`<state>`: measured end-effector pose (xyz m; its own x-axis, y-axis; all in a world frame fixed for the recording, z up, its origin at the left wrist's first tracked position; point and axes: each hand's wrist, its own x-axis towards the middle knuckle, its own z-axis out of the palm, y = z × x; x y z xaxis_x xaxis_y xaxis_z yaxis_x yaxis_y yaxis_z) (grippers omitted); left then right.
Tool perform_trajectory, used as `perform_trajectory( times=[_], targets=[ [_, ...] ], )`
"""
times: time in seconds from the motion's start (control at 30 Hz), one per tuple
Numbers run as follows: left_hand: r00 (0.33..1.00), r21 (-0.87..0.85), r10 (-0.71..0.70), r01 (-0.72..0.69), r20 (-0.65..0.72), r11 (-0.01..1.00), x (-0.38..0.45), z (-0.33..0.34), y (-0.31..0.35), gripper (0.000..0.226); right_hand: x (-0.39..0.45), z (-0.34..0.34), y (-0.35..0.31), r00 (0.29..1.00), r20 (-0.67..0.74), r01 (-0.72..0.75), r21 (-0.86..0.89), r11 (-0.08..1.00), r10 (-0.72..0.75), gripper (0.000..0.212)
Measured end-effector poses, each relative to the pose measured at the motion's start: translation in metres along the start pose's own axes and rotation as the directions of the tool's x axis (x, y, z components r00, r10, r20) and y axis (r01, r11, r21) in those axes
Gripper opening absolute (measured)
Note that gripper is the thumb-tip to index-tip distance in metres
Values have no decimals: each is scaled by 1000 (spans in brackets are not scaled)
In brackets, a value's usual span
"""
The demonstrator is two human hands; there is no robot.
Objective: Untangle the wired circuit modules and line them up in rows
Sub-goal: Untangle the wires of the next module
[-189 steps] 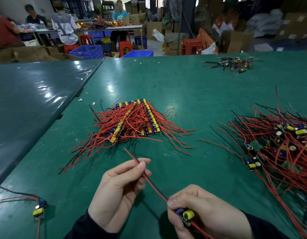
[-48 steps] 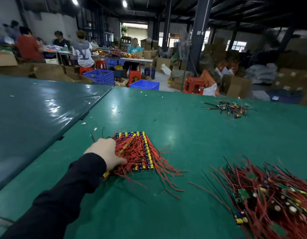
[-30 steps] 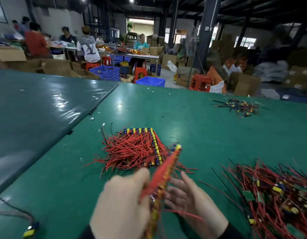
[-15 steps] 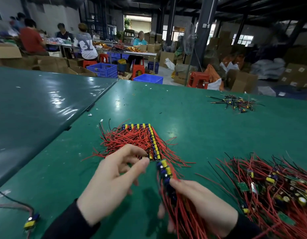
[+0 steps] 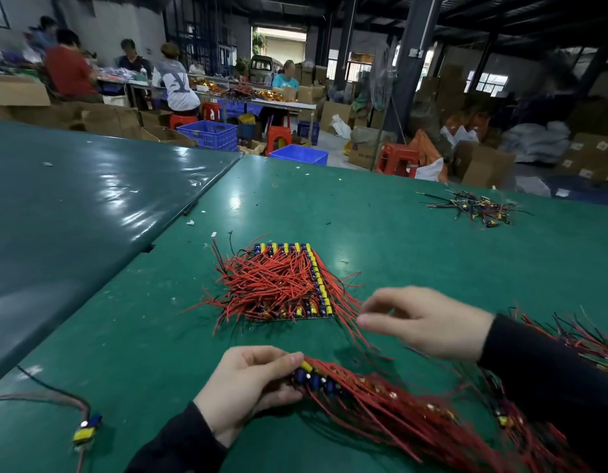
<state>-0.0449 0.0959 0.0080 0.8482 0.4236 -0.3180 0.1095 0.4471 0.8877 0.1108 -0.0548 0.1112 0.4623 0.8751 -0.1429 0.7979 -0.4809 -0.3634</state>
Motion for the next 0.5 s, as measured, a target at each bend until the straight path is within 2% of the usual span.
perform_trajectory(
  times=[0.07,0.23,0.33,0.4,0.5],
  targets=[
    [999,-62,19,-21,-30,998,2,-3,2,14,-8,-20,-5,994,-100,32,-59,998,-38,31],
    [979,-39,167,-173,-120,984,2,-2,5,18,-44,-63,-19,983,-113,97,-335,937,-142,42],
    [969,-65,200,-212,-148,975,1,4,1,15,-57,-63,-35,909,-301,230,-213,950,-287,31],
    [974,-80,208,-215,-86,973,-2,11,1,19,-50,-42,-45,877,-363,303,-89,949,-314,24],
    [968,-58,250,-248,33,967,-9,16,2,27,-31,-1,-50,952,-245,174,-65,983,-184,32]
  ],
)
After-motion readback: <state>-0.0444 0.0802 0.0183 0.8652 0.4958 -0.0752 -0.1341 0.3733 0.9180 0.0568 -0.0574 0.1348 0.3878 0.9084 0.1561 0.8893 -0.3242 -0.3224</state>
